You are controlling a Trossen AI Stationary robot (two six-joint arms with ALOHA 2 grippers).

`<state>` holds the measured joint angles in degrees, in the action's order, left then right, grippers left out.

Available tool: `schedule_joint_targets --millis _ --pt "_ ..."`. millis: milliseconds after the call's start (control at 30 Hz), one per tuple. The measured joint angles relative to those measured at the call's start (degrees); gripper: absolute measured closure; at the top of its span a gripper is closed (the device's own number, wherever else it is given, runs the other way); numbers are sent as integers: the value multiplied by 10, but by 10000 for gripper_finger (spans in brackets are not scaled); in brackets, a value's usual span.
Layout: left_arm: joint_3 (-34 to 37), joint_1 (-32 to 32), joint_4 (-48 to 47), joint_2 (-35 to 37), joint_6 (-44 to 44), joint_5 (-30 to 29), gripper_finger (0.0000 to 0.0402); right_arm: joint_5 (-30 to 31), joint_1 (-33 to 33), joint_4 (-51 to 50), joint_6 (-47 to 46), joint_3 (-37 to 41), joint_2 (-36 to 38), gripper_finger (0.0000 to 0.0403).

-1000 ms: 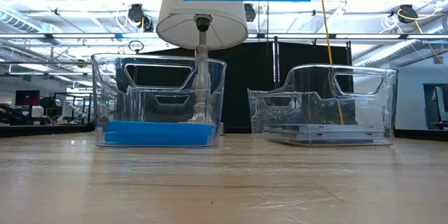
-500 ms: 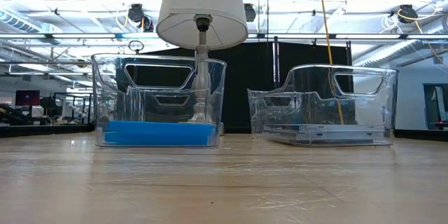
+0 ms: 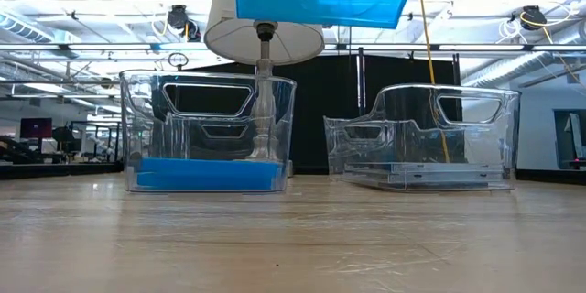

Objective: Pick & place jewel cases by type
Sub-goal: Put the blue CD case into the left transparent bin

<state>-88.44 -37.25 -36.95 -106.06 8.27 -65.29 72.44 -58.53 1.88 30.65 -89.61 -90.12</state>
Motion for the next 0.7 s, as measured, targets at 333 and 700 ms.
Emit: schedule_joint_targets --millis 333,700 --pt "0 -3 -15 0 -15 25 369 -601 214 -381 -386 47 49 324" --pt "0 27 -35 0 -20 38 369 -364 188 -372 -299 47 18 246"
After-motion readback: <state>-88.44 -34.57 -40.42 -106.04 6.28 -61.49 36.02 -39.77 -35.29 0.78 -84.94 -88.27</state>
